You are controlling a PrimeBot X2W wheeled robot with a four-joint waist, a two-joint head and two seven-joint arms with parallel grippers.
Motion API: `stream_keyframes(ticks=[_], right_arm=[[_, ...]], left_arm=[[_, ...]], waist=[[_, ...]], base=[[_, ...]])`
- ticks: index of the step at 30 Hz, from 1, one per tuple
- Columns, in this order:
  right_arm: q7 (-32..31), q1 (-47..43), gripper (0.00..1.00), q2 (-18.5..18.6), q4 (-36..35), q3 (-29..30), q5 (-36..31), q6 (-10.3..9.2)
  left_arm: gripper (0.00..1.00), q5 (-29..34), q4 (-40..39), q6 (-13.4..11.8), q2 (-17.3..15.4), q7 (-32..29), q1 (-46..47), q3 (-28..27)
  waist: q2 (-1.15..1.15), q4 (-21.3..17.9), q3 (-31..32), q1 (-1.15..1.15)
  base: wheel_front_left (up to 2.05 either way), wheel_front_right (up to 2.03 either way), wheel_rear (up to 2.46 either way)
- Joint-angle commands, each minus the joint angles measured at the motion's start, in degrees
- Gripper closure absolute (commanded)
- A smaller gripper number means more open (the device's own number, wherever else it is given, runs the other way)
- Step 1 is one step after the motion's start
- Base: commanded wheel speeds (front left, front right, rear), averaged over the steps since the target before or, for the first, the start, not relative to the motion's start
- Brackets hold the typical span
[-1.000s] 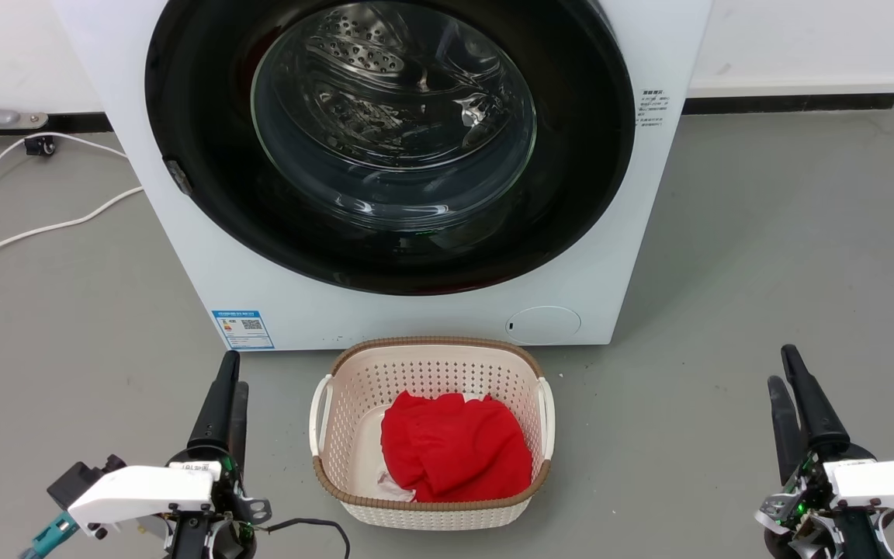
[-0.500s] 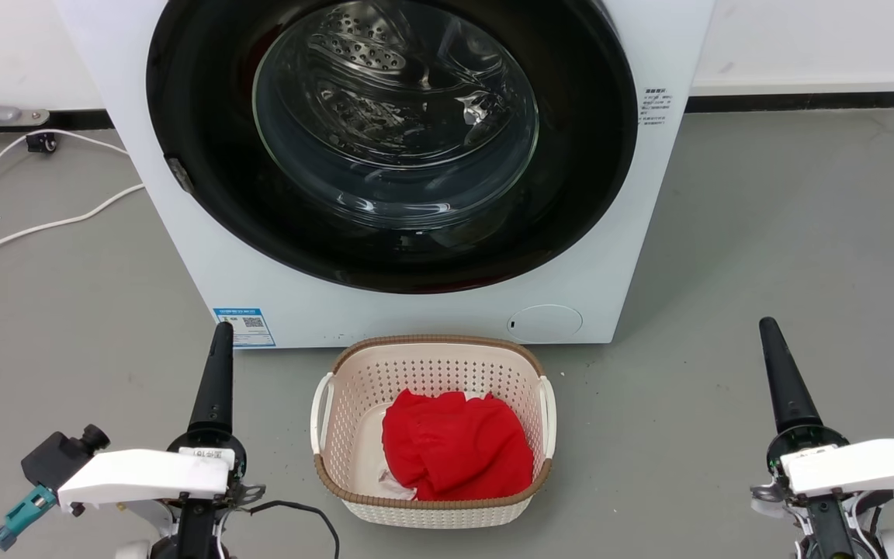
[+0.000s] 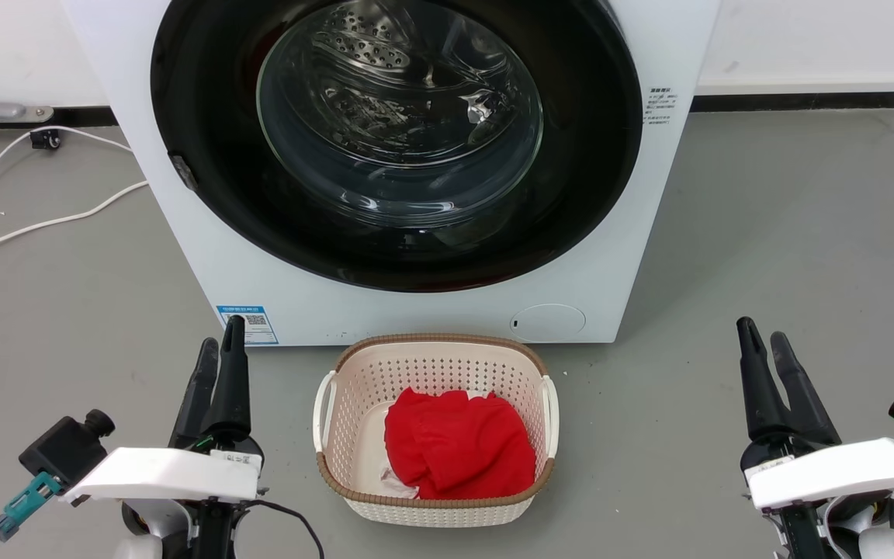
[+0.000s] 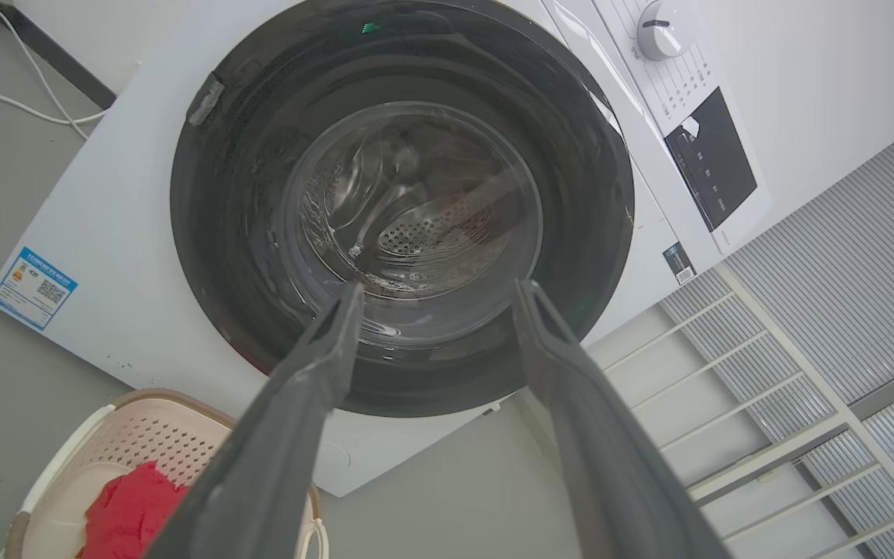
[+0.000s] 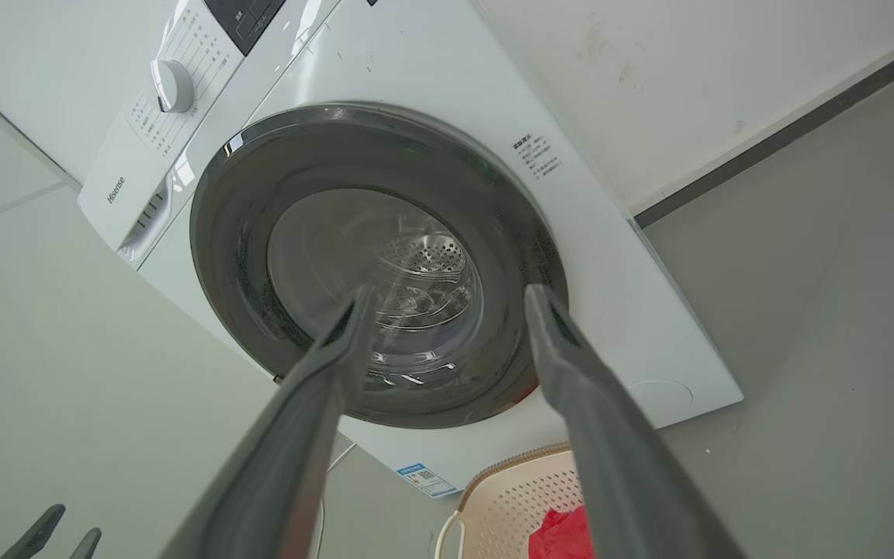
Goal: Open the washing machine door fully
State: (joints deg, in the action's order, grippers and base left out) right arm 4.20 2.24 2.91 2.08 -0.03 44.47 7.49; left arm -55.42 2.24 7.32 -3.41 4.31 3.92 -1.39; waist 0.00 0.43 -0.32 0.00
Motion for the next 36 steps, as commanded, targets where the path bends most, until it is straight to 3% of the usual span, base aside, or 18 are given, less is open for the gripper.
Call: stream_keyframes(ticks=[1,20,36], right_arm=[[0.7,0.4,0.0,0.0,-1.2,-0.2,-2.6,0.0],[1.7,-1.6,0.0,0.0,-1.6,0.0,-18.9,0.0],[1.3,-2.9,0.0,0.0,-2.6,0.2,-28.9,0.0]], left_arm=[[0.0,2.8,-1.1,0.1,-0.6,0.6,0.3,0.3],[0.0,23.4,-1.1,0.0,-0.7,3.8,-1.3,1.3],[0.0,34.0,-1.2,-0.5,-0.8,6.1,-2.1,2.2]], waist=[[0.0,0.0,0.0,0.0],[0.0,0.3,0.3,0.0],[0.0,0.3,0.3,0.0]], base=[[0.0,0.0,0.0],[0.0,0.0,0.0],[0.0,0.0,0.0]])
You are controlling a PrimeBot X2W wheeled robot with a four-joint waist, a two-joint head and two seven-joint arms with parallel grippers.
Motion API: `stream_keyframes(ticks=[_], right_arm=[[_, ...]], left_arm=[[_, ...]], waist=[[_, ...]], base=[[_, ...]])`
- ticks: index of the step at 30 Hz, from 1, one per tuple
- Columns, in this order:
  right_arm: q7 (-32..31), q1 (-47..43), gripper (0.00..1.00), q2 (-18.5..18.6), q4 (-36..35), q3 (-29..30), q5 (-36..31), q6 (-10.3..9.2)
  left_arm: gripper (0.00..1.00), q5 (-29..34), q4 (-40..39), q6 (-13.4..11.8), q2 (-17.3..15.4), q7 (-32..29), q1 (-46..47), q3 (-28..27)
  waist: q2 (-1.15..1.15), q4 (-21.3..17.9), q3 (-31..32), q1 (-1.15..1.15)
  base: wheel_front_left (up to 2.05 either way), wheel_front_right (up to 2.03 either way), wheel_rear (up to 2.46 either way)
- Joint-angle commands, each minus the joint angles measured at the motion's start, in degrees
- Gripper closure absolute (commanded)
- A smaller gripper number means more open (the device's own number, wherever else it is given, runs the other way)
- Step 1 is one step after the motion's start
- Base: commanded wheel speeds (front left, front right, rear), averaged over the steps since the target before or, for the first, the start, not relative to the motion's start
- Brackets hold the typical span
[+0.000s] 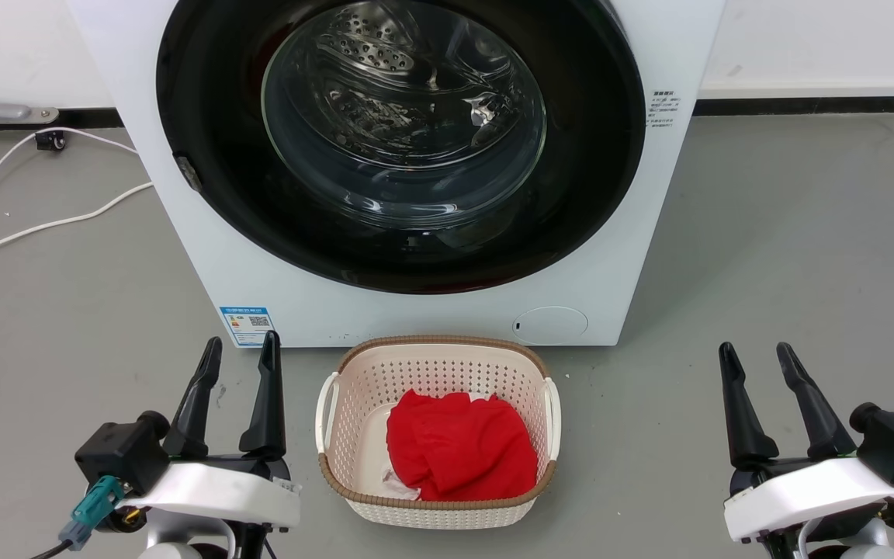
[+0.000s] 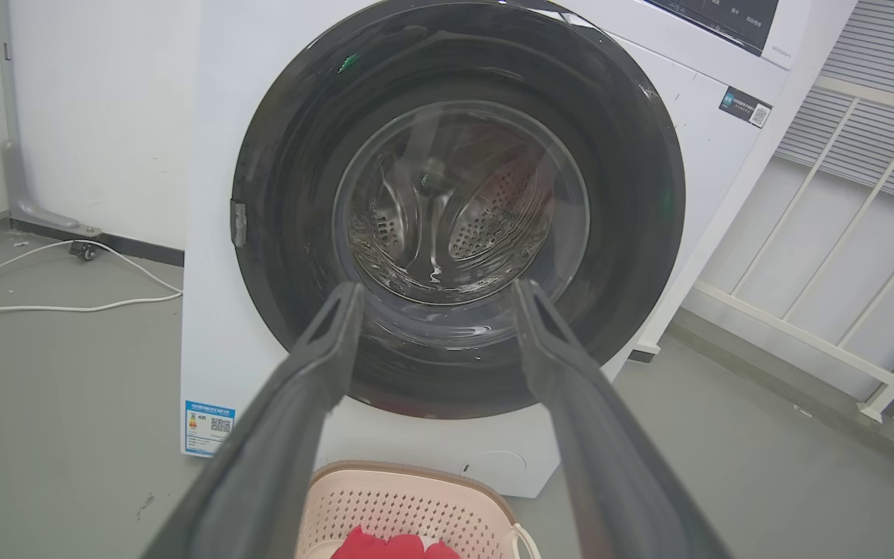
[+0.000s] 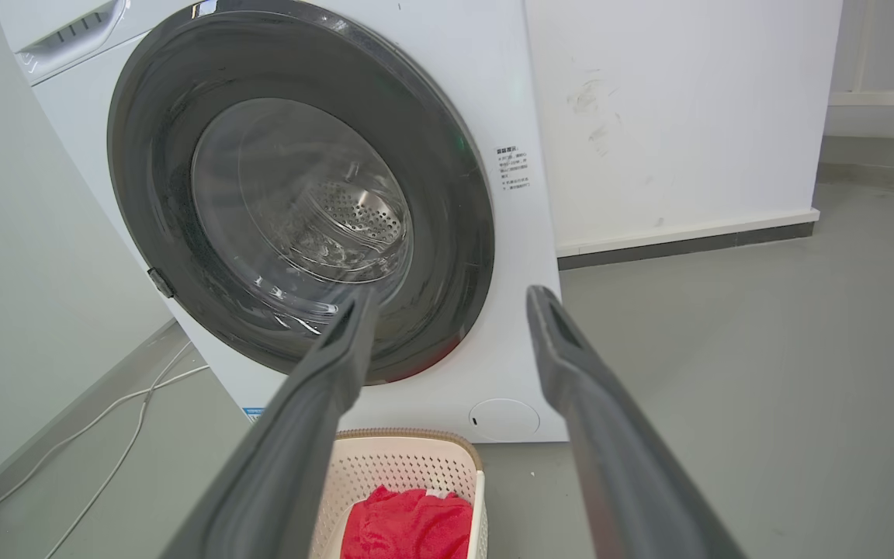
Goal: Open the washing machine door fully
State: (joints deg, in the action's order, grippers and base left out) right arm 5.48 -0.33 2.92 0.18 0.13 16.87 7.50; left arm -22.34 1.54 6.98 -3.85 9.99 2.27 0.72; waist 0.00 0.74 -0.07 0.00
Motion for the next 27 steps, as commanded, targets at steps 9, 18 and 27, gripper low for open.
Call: stream_keyframes(ticks=[9,18,27], right_arm=[[0.5,-0.7,0.0,0.0,-1.3,-0.1,-5.6,-0.02],[0.5,-0.9,0.0,0.0,-1.4,-0.2,-9.4,-0.02],[0.7,-1.3,0.0,-0.1,-1.5,0.0,-12.9,-0.02]], left_arm=[[0.0,6.1,0.0,-0.4,-0.5,1.6,-0.5,0.2],[0.0,10.8,0.4,-1.1,-0.5,2.7,-0.8,0.5],[0.0,14.8,0.7,-1.3,-0.4,3.8,-0.9,0.7]], waist=[[0.0,0.0,0.0,0.0],[0.0,0.2,0.1,0.0],[0.0,0.2,0.0,0.0]], base=[[0.0,0.0,0.0],[0.0,0.0,0.0],[0.0,0.0,0.0]])
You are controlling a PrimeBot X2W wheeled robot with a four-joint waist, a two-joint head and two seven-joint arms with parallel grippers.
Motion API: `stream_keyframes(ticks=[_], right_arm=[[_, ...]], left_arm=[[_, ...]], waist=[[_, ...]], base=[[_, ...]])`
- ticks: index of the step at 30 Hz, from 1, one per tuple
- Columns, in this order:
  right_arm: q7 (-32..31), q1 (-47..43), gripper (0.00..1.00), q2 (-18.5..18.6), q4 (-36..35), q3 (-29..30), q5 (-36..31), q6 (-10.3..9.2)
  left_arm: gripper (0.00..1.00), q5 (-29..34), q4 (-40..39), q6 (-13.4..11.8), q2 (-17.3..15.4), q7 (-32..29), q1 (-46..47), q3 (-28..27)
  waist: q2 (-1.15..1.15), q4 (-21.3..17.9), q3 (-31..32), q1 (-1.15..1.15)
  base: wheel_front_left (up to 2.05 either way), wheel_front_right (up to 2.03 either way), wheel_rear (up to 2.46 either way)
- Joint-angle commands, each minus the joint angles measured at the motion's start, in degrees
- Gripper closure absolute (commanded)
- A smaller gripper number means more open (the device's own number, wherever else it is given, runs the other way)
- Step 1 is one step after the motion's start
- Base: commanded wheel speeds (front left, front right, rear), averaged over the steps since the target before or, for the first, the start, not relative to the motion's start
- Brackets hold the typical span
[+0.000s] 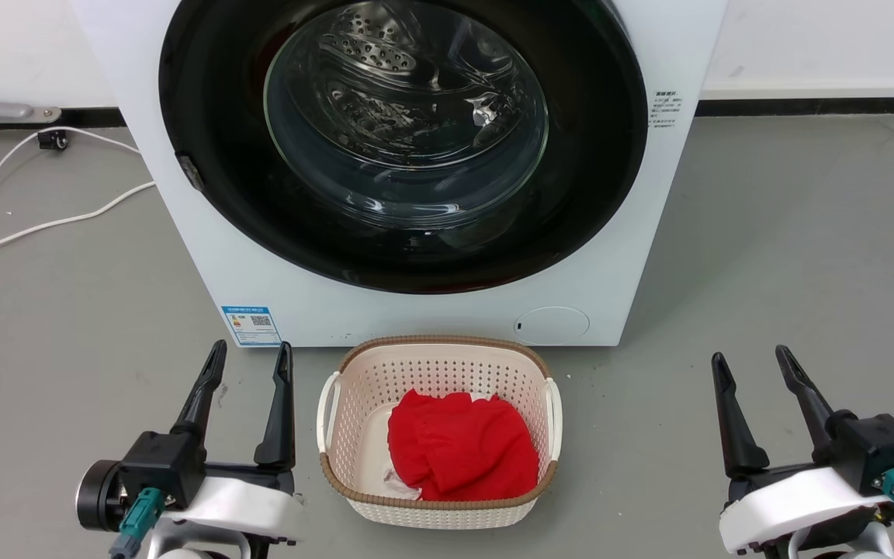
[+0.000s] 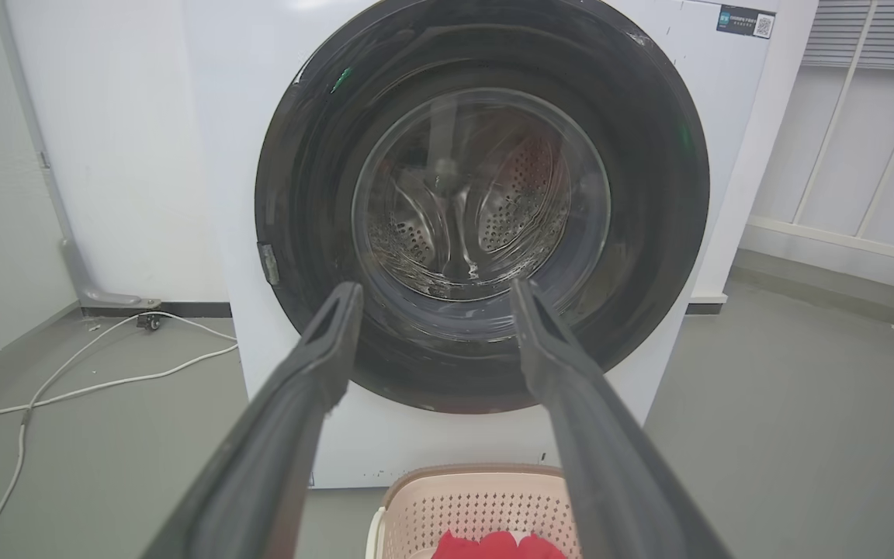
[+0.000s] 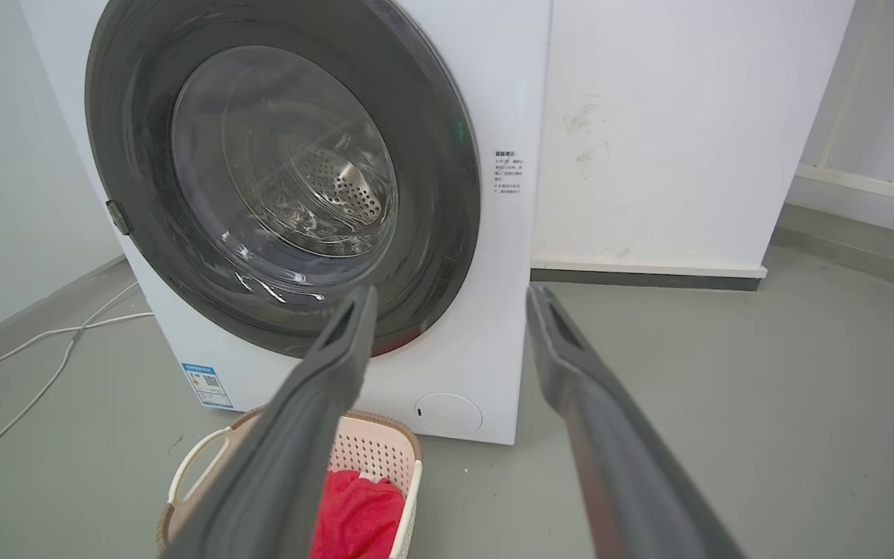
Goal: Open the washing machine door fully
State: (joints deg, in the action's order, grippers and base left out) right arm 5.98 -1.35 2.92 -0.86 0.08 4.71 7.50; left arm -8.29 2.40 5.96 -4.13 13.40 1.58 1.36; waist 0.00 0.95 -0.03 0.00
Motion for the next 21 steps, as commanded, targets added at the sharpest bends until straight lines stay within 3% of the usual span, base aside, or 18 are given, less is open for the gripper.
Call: stream_keyframes(ticks=[1,21], right_arm=[[0.3,-0.3,0.0,-0.1,-0.4,0.0,-1.0,-0.02],[1.4,-0.9,0.0,-0.1,0.8,-0.2,-2.1,-0.02]], left_arm=[[0.0,1.1,-0.2,-0.3,-0.1,0.6,-0.3,0.1],[0.0,4.1,0.6,0.0,0.6,1.8,-1.2,-0.8]], waist=[[0.0,0.0,0.0,0.0],[0.0,0.0,-0.1,0.0]], base=[[0.0,0.0,0.0],[0.0,0.0,0.0]])
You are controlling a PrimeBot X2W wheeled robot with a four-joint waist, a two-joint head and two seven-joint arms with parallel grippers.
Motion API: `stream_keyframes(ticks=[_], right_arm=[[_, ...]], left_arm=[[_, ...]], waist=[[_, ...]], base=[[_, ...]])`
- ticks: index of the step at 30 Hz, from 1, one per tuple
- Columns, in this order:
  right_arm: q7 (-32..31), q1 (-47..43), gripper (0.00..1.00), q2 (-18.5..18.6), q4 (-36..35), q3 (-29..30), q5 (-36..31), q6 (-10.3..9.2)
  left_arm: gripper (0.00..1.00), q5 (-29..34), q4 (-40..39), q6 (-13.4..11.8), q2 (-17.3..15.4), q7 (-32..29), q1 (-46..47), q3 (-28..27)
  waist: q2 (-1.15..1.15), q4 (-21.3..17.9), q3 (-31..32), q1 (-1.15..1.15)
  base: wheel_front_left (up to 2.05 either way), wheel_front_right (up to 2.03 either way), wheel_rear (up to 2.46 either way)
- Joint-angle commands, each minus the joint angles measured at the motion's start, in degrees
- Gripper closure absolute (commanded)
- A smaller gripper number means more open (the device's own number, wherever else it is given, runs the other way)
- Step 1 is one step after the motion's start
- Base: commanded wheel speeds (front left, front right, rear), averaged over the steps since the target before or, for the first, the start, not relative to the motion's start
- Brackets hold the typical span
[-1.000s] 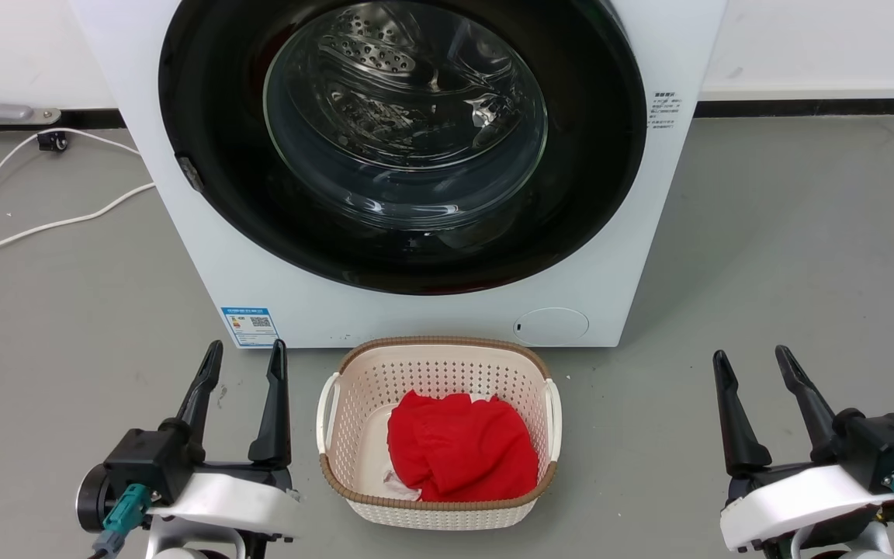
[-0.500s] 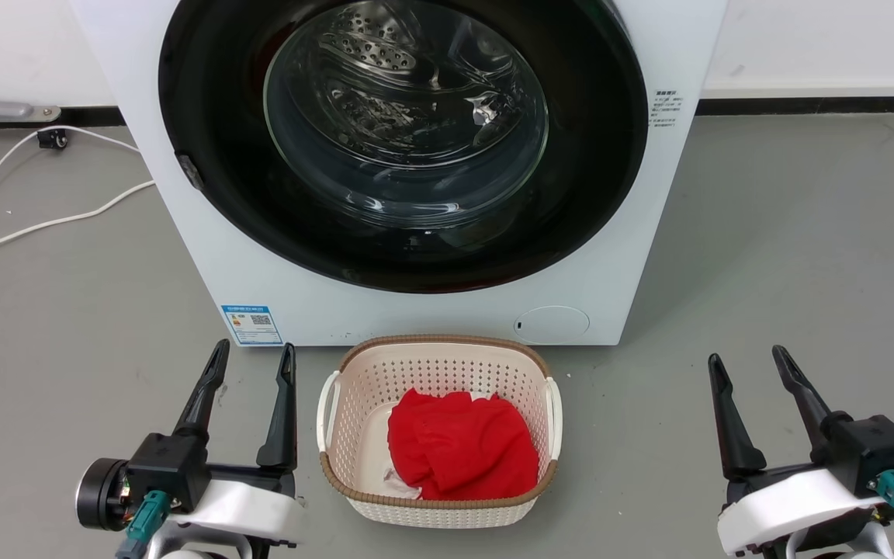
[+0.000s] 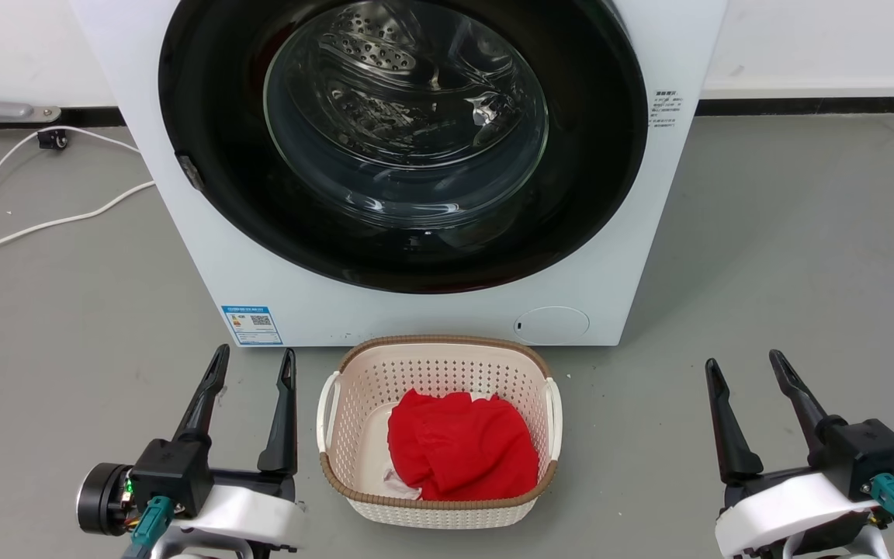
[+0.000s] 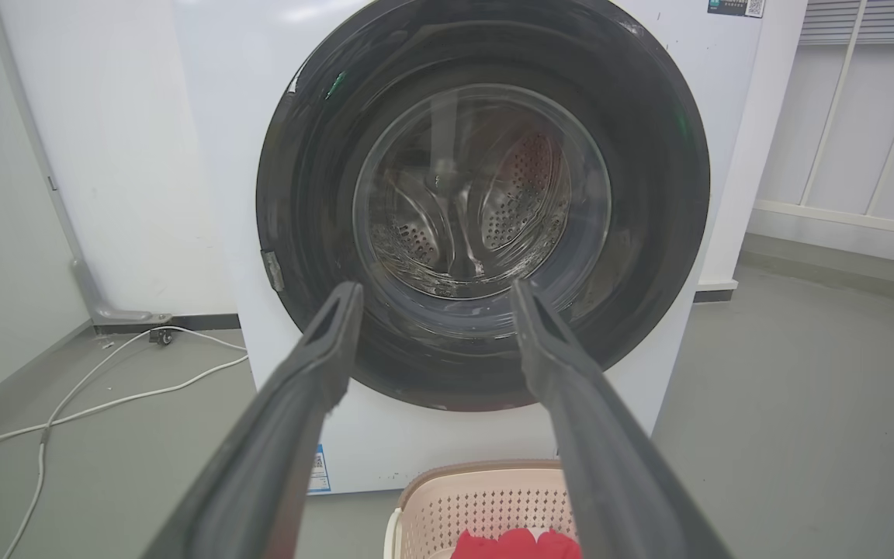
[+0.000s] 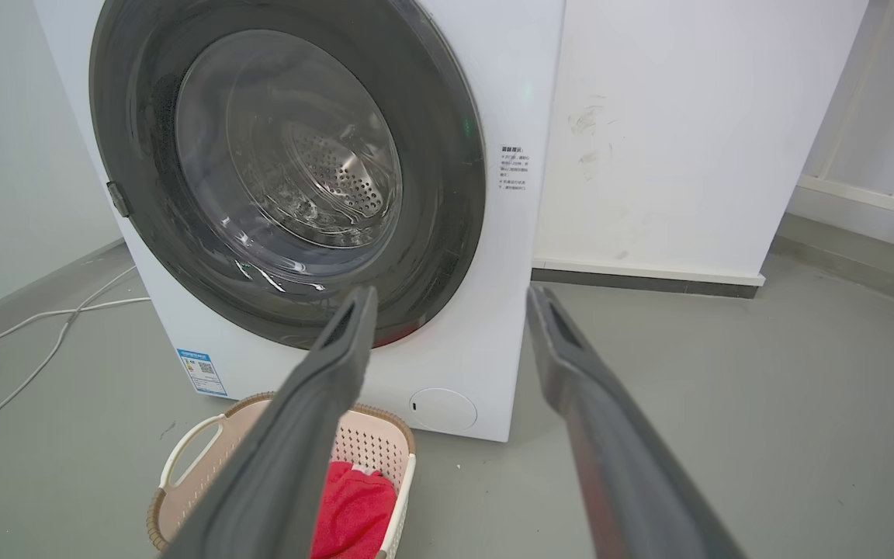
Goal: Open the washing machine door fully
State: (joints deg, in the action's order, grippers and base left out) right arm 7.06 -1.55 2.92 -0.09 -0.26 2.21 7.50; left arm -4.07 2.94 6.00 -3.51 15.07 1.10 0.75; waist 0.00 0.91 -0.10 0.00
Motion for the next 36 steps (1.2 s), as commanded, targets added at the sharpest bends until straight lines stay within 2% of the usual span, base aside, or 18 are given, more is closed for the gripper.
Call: stream_keyframes(ticks=[1,8,10,11,16,21,26,31,36], right_arm=[[0.3,-0.7,0.0,-0.1,0.1,0.1,0.4,-0.02],[0.3,-0.7,0.0,-0.1,0.5,0.3,0.9,-0.02],[0.5,-0.6,0.83,-0.1,0.3,0.3,1.7,-0.02],[0.5,-0.6,1.0,-0.1,0.3,0.1,2.3,-0.02],[1.8,-0.6,1.0,-0.1,0.1,0.1,8.1,-0.02],[5.3,0.5,1.0,-0.1,1.0,-0.4,23.8,-0.02],[7.2,2.2,1.0,-0.1,1.2,0.7,33.4,-0.02],[8.0,4.8,1.0,-0.1,1.6,0.8,48.9,-0.02],[7.9,10.2,1.0,-0.1,3.9,1.7,67.2,-0.02]], left_arm=[[0.0,-0.1,0.2,0.0,0.0,0.1,-0.8,-0.2],[0.0,-0.3,0.6,0.1,0.2,0.1,-0.8,-0.4],[0.0,-0.3,0.7,0.2,0.3,0.1,-0.8,-0.4],[0.0,-0.2,0.7,0.2,0.3,0.1,-0.8,-0.4],[0.0,-0.1,0.8,0.3,0.4,0.1,-0.7,-0.4],[0.0,-0.1,0.8,0.3,0.4,0.1,-0.5,-0.5],[0.0,0.0,0.5,0.3,0.5,0.1,-0.1,-0.4],[0.0,-0.2,0.1,0.3,0.5,0.1,1.0,-0.1],[0.0,-0.7,-0.5,0.2,0.6,0.1,2.7,-0.3]], waist=[[0.0,0.0,0.0,0.0],[0.0,0.2,0.2,0.0],[0.0,0.3,0.1,0.0],[0.0,0.3,0.1,0.0],[0.0,0.5,0.1,0.0],[0.0,0.6,0.1,0.0],[0.0,0.7,0.1,0.0],[0.0,1.0,-0.6,0.0],[0.0,1.2,-2.9,0.0]], base=[[0.0,0.0,0.0],[0.0,0.0,0.0],[0.0,0.0,0.0],[0.0,0.0,0.0],[0.0,0.0,0.0],[0.0,0.0,0.0],[0.0,0.0,0.0],[0.0,0.0,0.0],[0.0,0.0,0.0]])
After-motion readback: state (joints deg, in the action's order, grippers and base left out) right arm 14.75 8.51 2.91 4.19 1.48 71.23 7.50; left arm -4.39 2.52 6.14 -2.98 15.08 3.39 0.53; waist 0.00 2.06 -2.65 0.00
